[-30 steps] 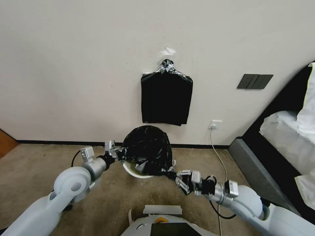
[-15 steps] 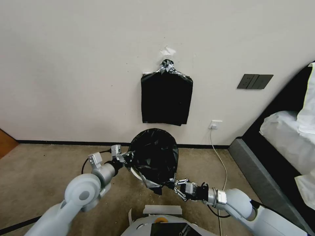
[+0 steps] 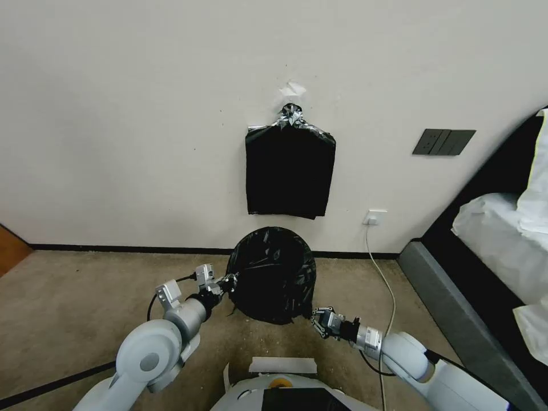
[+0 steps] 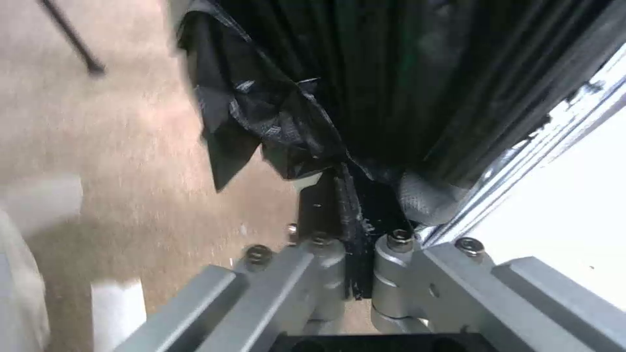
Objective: Place a trash bag onto the trash bin.
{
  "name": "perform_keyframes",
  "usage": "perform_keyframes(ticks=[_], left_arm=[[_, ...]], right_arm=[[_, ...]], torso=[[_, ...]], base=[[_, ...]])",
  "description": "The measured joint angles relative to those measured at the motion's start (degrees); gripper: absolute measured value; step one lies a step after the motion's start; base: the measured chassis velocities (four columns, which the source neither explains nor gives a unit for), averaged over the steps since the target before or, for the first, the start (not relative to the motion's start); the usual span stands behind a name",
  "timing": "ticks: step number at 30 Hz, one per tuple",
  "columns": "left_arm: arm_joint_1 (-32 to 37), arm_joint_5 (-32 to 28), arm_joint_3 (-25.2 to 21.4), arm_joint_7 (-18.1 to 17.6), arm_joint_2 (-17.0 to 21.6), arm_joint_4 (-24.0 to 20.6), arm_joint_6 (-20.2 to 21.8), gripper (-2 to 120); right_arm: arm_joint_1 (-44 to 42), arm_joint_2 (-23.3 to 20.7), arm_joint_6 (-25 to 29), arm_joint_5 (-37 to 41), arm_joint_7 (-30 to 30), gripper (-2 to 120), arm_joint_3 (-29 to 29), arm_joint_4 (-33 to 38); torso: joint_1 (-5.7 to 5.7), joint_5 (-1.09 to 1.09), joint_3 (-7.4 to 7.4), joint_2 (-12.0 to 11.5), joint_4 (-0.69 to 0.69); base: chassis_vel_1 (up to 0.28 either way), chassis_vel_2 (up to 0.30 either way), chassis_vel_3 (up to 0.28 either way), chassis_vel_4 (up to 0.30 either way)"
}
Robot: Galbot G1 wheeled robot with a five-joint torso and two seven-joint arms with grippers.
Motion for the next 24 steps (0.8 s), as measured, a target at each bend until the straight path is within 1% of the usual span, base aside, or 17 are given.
perform_keyframes(ticks=[1,4,5,8,9,12,13,16,17,18,19,20,21,22,23,24], left_arm=[[0.00,0.00,0.00,0.00,0.00,0.00,0.00,1],[-0.88,0.20,-0.31,-0.01,0.22,1.63,-0.84,1],[-0.88,0.20,-0.31,-0.01,0.22,1.63,-0.84,1],[-1.80,0.22,-1.07,-0.51,0.75,2.78,-1.72,1],[-1.80,0.22,-1.07,-0.51,0.75,2.78,-1.72,1],[-1.99,0.20,-1.52,-0.73,1.14,3.46,-1.98,1],[-1.99,0.20,-1.52,-0.73,1.14,3.46,-1.98,1],[-2.06,1.78,-1.28,-0.75,1.12,4.28,-2.60,1],[-2.06,1.78,-1.28,-0.75,1.12,4.28,-2.60,1],[-2.12,3.46,-0.79,-0.70,0.97,4.69,-3.16,1],[-2.21,5.48,-0.20,-0.60,0.74,5.08,-3.80,1],[-2.30,7.47,0.53,-0.45,0.38,5.44,-4.59,1],[-2.30,7.47,0.53,-0.45,0.38,5.44,-4.59,1],[-2.34,9.29,1.33,-0.25,-0.03,5.71,-5.30,1],[-2.34,11.05,2.04,-0.09,-0.37,5.91,-5.77,1],[-2.34,11.05,2.04,-0.09,-0.37,5.91,-5.77,1]], right_arm=[[0.00,0.00,0.00,0.00,0.00,11,0.00,0.00],[-1.21,-0.16,0.06,0.03,0.69,25,0.90,-0.07],[-1.21,-0.16,0.06,0.03,0.69,25,0.90,-0.07],[-2.54,-0.18,-0.32,-0.02,1.80,39,1.34,-0.26],[-2.54,-0.18,-0.32,-0.02,1.80,39,1.34,-0.26],[-4.12,-0.10,-1.74,0.49,4.40,52,1.58,0.39],[-4.12,-0.10,-1.74,0.49,4.40,52,1.58,0.39],[-6.23,0.02,-4.17,1.72,8.76,67,2.79,2.24],[-6.23,0.02,-4.17,1.72,8.76,67,2.79,2.24],[-7.47,0.04,-5.22,3.18,11.04,72,3.51,3.78],[-9.00,0.09,-7.50,5.48,13.74,75,4.46,6.26],[-10.60,0.20,-10.06,8.67,15.52,72,5.83,9.11],[-10.60,0.20,-10.06,8.67,15.52,72,5.83,9.11],[-12.24,0.29,-12.38,11.58,16.45,65,7.29,12.00],[-13.68,0.48,-14.52,14.13,16.89,62,8.96,14.76],[-13.68,0.48,-14.52,14.13,16.89,62,8.96,14.76]], torso=[[0.00,0.00,0.00,0.00,0.00],[0.00,0.00,0.00,0.00,0.00],[0.00,0.00,0.00,0.00,0.00],[0.01,0.01,0.00,0.00,0.00],[0.01,0.01,0.00,0.00,0.00],[0.00,0.01,0.00,0.00,0.00],[0.00,0.01,0.00,0.00,0.00],[0.00,0.01,0.00,0.00,0.00],[0.00,0.01,0.00,0.00,0.00],[0.00,0.01,0.00,0.00,0.01],[0.00,0.01,0.00,0.00,0.00],[0.00,0.01,0.00,0.00,0.00],[0.00,0.01,0.00,0.00,0.00],[0.00,0.00,0.00,0.00,0.00],[0.00,0.00,0.00,0.00,0.00],[0.00,0.00,0.00,0.00,0.00]], base=[[0.000,0.000,0.000,0.000],[0.000,0.000,0.000,0.000],[0.000,0.000,0.000,0.000],[0.000,0.000,0.000,0.000],[0.000,0.000,0.000,0.000],[0.000,0.000,0.000,0.000],[0.000,0.000,0.000,0.000],[0.000,0.000,0.000,0.000],[0.000,0.000,0.000,0.000],[0.000,0.000,0.000,0.000],[0.000,0.000,0.000,0.000],[0.000,0.000,0.000,0.000],[0.000,0.000,0.000,0.000],[0.000,0.000,0.000,0.000],[0.000,0.000,0.000,0.000],[0.000,0.000,0.000,0.000]])
